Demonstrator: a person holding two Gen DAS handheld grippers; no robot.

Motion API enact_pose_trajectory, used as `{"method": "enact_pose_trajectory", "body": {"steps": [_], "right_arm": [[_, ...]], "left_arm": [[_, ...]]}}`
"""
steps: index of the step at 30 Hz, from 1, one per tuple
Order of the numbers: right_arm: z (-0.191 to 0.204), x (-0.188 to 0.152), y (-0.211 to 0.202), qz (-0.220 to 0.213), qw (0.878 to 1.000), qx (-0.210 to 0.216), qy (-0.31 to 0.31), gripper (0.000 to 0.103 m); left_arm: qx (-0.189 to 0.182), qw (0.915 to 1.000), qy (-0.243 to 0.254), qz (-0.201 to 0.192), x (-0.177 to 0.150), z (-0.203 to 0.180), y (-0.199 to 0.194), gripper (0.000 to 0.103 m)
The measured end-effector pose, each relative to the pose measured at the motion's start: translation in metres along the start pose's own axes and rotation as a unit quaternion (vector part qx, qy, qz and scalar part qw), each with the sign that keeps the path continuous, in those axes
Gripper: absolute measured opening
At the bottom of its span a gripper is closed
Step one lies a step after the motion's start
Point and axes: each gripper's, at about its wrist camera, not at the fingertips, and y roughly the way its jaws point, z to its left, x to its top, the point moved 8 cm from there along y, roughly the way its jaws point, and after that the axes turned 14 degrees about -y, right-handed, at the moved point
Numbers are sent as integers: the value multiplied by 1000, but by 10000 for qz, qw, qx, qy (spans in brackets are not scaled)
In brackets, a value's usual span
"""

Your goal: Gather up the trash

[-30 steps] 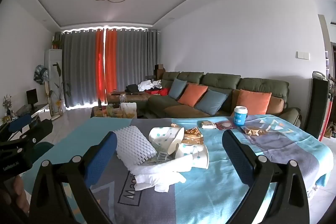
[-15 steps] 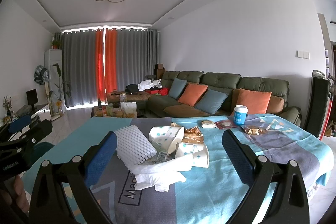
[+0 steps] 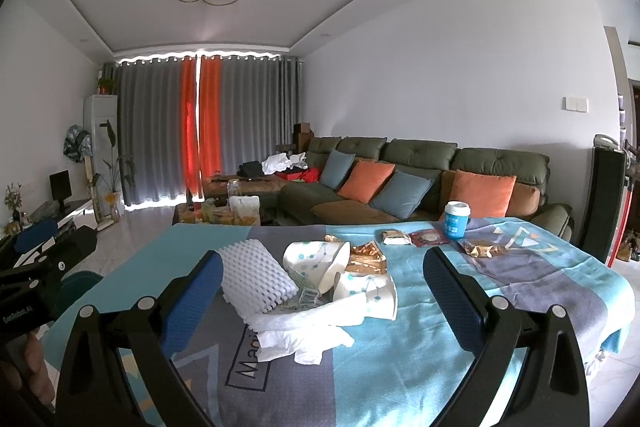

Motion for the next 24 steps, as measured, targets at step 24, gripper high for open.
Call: {"method": "enact_pose_trajectory", "body": {"steps": [24], "right_arm": [[0,-6,1,27,10000,-12,18,97]], "left_arm": [[42,10000,-51,-42,-2,5,0,98]]}}
